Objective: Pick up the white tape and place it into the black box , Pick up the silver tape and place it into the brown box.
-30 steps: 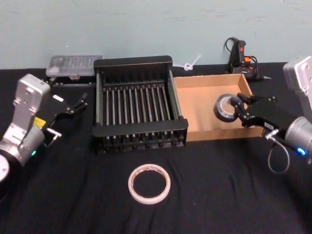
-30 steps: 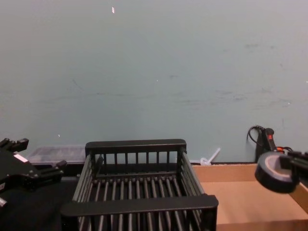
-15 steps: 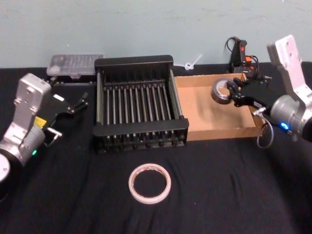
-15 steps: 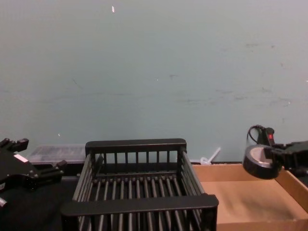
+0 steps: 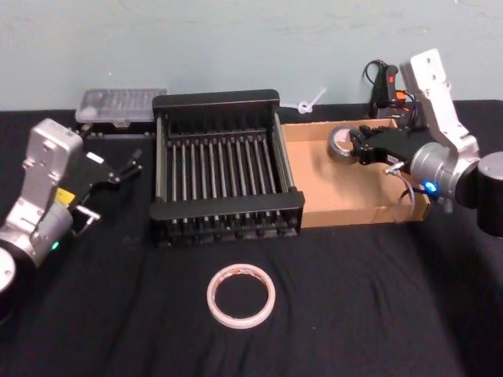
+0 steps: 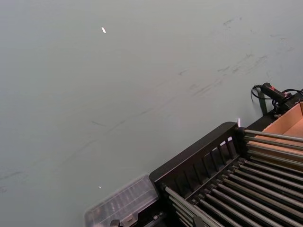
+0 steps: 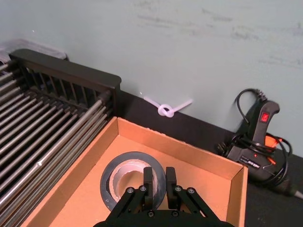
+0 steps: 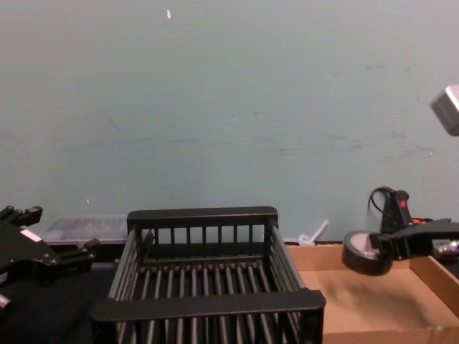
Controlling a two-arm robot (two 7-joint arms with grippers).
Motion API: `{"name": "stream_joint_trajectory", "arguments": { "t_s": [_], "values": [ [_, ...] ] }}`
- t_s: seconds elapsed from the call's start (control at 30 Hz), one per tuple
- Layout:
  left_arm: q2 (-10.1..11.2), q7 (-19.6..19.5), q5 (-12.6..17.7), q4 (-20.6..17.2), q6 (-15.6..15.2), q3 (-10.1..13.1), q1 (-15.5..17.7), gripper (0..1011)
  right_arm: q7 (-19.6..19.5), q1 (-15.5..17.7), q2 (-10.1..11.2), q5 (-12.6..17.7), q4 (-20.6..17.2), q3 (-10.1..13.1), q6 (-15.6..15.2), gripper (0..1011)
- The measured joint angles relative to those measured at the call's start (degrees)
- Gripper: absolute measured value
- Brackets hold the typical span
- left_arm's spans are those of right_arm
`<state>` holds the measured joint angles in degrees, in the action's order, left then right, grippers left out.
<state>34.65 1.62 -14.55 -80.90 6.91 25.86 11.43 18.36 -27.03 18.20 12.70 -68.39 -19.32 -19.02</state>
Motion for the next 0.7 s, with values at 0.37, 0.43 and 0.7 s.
{"name": "stream_joint_trajectory", "arguments": {
  "t_s": [0.37,0.43,0.7],
  "values": [
    [0.00,0.00,0.00,0.00,0.00,0.00,0.00,1001,0.16,-1.49,-1.00,-1.23,3.01,-0.42,0.93,162],
    [0.00,0.00,0.00,0.00,0.00,0.00,0.00,1001,0.16,-1.43,-0.97,-1.18,2.90,-0.42,0.91,162],
    [0.00,0.00,0.00,0.00,0.00,0.00,0.00,1002,0.14,-1.31,-0.88,-1.03,2.62,-0.38,0.82,306]
  ]
}}
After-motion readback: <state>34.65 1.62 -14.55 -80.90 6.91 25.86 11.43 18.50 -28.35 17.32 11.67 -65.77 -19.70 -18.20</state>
